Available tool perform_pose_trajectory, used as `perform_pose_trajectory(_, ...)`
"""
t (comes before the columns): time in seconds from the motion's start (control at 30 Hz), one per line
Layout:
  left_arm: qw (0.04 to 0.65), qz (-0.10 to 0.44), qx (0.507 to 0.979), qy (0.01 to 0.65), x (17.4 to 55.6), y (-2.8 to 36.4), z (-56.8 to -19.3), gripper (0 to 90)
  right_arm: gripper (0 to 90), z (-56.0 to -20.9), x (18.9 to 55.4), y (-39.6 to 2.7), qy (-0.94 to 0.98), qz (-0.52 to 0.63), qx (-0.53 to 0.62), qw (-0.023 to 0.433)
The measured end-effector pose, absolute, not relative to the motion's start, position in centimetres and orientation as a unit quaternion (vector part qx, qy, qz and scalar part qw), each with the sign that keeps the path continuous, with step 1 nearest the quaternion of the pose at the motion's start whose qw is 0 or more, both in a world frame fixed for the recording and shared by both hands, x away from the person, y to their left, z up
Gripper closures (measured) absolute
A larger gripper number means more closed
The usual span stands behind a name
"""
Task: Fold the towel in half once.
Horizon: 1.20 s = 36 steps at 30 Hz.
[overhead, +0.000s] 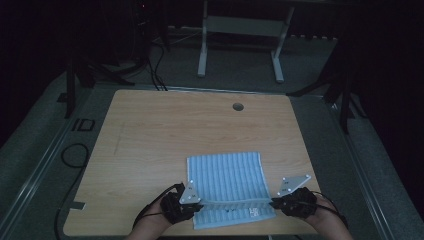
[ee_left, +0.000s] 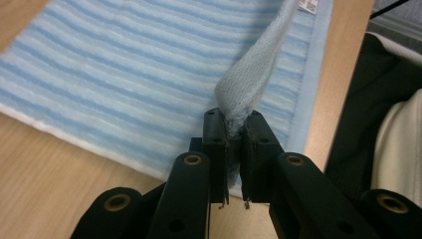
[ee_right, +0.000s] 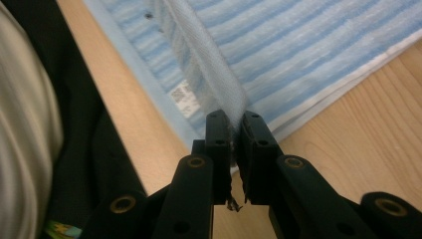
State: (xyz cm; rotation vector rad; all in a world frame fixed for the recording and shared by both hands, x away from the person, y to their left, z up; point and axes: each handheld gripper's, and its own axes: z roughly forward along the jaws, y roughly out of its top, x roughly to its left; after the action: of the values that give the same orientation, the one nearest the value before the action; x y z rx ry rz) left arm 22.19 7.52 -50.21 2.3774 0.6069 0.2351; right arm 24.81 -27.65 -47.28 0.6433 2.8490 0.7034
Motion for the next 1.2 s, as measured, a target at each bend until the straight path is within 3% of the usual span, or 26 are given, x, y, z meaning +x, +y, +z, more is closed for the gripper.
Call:
perform_pose_trajectory(0.23, 0.324, 0.079, 0.909, 0.252, 24.0, 7.2, -51.1, 81.9, 83.3, -48.6, 29.2, -25.8, 0.954, 0.196, 0.218, 0.072)
perform_pose_trajectory(0.37, 0.327, 0.055, 0.916, 0.226, 22.6, 7.4, -51.9, 81.3, 83.3, -49.1, 28.8, -26.2, 0.948, 0.224, 0.221, 0.046)
perform_pose_trajectory(0.43, 0.332, 0.019, 0.924, 0.188, 21.8, 7.8, -51.6, 75.0, 82.4, -48.8, 27.3, -27.5, 0.948, 0.252, 0.193, 0.019)
perform_pose_trajectory(0.5, 0.311, -0.017, 0.936, 0.164, 20.9, 7.8, -51.0, 62.7, 69.6, -48.7, 25.6, -29.0, 0.944, 0.287, 0.150, -0.069)
perform_pose_trajectory(0.53, 0.302, -0.015, 0.939, 0.163, 20.4, 7.7, -50.7, 57.2, 66.7, -48.7, 24.8, -29.5, 0.945, 0.287, 0.133, -0.077)
perform_pose_trajectory(0.6, 0.302, -0.014, 0.939, 0.167, 20.1, 7.8, -50.2, 49.2, 62.0, -48.8, 24.4, -30.1, 0.947, 0.276, 0.157, -0.051)
perform_pose_trajectory(0.87, 0.313, -0.002, 0.925, 0.216, 22.5, 8.7, -49.9, 42.6, 58.3, -48.3, 27.2, -29.3, 0.937, 0.274, 0.215, 0.017)
perform_pose_trajectory(1.2, 0.290, 0.013, 0.923, 0.252, 27.4, 9.2, -50.6, 40.6, 59.0, -50.5, 31.3, -25.3, 0.949, 0.225, 0.218, 0.032)
